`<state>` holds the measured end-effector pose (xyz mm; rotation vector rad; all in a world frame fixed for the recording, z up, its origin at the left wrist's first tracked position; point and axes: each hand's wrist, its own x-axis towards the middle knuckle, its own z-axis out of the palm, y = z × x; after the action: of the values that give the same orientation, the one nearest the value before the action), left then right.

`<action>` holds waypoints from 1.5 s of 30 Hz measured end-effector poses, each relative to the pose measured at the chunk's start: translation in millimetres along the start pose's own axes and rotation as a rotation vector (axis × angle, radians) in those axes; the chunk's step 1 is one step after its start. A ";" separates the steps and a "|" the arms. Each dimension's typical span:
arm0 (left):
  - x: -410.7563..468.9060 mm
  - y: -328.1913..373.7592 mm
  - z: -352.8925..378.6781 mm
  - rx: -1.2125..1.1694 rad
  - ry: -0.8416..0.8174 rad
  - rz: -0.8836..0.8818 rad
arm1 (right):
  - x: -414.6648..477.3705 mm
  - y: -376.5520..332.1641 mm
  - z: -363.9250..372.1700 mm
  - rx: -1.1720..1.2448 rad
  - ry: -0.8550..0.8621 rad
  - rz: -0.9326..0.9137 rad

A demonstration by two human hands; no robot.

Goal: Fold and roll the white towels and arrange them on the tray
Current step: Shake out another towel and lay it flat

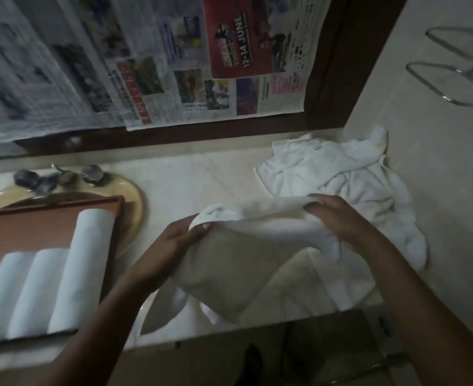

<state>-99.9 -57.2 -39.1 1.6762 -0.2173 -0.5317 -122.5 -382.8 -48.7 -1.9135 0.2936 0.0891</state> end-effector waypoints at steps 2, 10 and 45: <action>-18.3 5.3 -2.7 -0.113 0.008 -0.060 | -9.3 14.6 17.4 -0.129 -0.116 0.036; -83.1 -2.2 -1.0 0.252 -0.168 -0.037 | -91.6 -19.3 128.6 -0.297 -0.442 -0.265; -122.2 -32.5 -60.3 0.975 0.153 0.213 | -170.6 -30.8 185.8 -0.342 0.098 -0.332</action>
<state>-183.9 54.9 -38.2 2.5809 -0.6010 -0.1114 -264.9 -172.4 -52.2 -2.2848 0.0212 -0.1884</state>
